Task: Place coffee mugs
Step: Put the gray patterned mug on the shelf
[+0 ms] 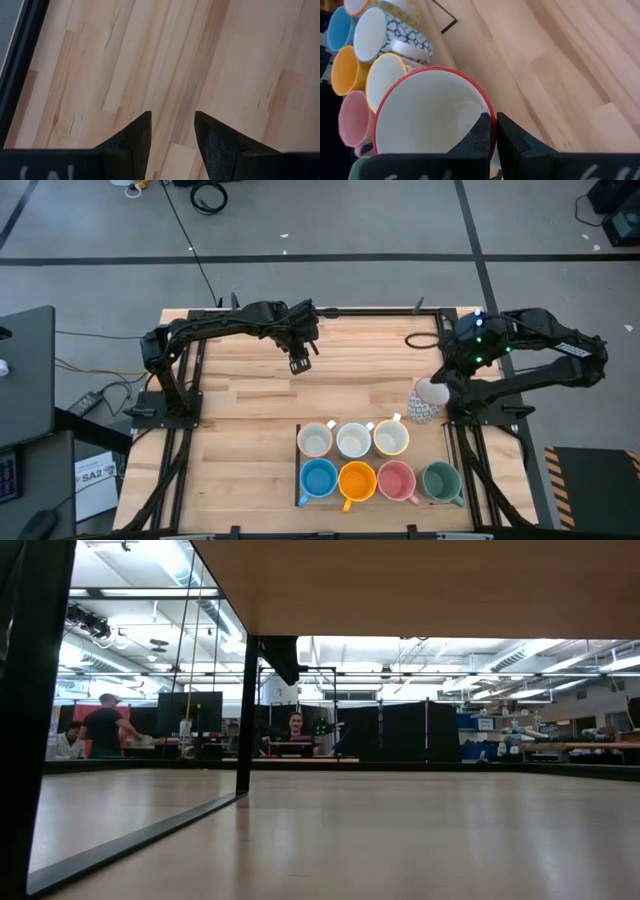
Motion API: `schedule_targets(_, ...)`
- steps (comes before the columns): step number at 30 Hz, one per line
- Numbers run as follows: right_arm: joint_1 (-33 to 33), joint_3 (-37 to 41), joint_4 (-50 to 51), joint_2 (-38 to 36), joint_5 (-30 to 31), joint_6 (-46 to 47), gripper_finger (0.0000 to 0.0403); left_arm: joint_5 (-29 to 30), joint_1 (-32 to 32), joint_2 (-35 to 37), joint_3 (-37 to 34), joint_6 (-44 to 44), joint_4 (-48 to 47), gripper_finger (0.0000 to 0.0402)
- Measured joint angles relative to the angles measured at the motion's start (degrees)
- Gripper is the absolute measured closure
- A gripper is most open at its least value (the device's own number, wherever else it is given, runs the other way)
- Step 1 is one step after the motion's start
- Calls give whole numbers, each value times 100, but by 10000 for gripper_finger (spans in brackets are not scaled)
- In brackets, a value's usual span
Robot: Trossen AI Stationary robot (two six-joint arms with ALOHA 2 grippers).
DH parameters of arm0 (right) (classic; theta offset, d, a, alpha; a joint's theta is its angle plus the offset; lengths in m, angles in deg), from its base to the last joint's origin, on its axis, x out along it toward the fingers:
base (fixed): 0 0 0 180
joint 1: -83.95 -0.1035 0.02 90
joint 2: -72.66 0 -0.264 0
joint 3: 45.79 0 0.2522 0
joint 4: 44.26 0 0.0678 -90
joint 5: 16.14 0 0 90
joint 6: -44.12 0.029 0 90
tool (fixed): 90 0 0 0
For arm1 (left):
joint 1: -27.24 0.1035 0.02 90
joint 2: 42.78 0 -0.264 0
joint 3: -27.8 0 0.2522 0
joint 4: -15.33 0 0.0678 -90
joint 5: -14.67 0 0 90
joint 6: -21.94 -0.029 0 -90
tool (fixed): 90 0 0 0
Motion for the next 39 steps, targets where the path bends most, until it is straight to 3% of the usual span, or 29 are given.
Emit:
schedule_targets(16,-2102,0,-67,570,986,1458,385,-2,0,0,0,-17,8,246)
schedule_targets(29,-3111,0,-69,1162,1239,2294,385,-1,0,0,0,-20,22,246)
schedule_targets(39,-3346,-2,-100,1384,1253,2421,383,1,-2,0,0,-11,35,246)
